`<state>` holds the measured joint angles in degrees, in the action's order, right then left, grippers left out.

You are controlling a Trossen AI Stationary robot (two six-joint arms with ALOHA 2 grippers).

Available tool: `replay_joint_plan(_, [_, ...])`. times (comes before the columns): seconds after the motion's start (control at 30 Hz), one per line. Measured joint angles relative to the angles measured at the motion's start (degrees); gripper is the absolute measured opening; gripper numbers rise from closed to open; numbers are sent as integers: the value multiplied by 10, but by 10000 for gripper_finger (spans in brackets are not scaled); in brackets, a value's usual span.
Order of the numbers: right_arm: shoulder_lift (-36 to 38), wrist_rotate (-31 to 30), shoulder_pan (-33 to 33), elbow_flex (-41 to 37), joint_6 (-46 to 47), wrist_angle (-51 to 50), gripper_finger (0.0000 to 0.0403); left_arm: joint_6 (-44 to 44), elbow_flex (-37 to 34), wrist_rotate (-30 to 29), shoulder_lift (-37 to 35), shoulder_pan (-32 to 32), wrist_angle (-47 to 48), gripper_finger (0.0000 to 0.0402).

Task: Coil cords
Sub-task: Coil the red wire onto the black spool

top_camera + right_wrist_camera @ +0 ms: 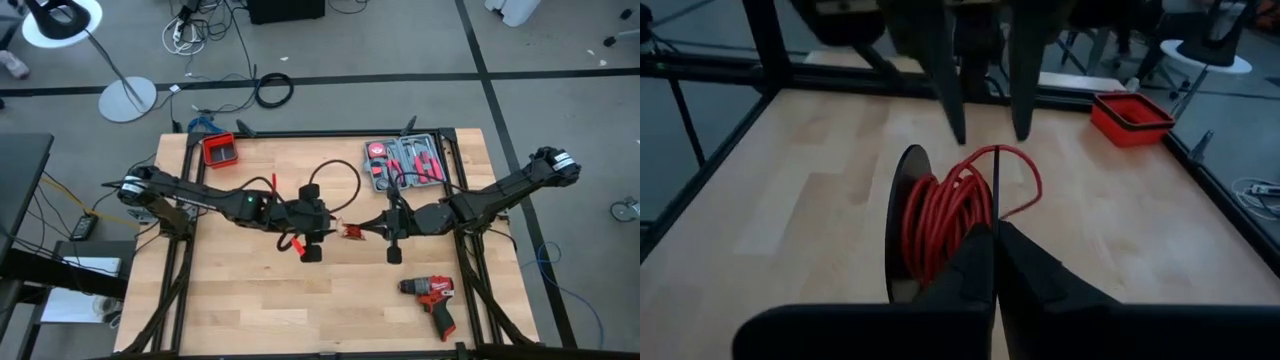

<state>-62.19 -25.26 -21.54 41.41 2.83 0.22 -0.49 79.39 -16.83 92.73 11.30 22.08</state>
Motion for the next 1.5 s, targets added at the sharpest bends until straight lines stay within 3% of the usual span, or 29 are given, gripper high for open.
replay_joint_plan(0.17, [2, -22, -5, -1, 4, -21, 0, -1, -1, 3, 0, 7, 22, 136])
replay_joint_plan(0.37, [2, -18, -6, -1, 2, -19, 0, 72, -1, -13, 0, 17, -4, 136])
replay_joint_plan(0.53, [3, 15, -9, -1, -15, 4, 0, 95, -1, -35, 1, 9, -19, 136])
replay_joint_plan(0.83, [3, 15, -9, -1, -16, -7, 0, 152, -1, -48, 1, 4, -51, 136])
replay_joint_plan(0.97, [2, 24, -9, -1, -14, -7, 0, 158, -2, -95, 1, 3, -62, 136])
replay_joint_plan(1.5, [-5, 24, -9, 0, -15, -1, 0, 174, -2, -100, 33, 5, -72, 136])
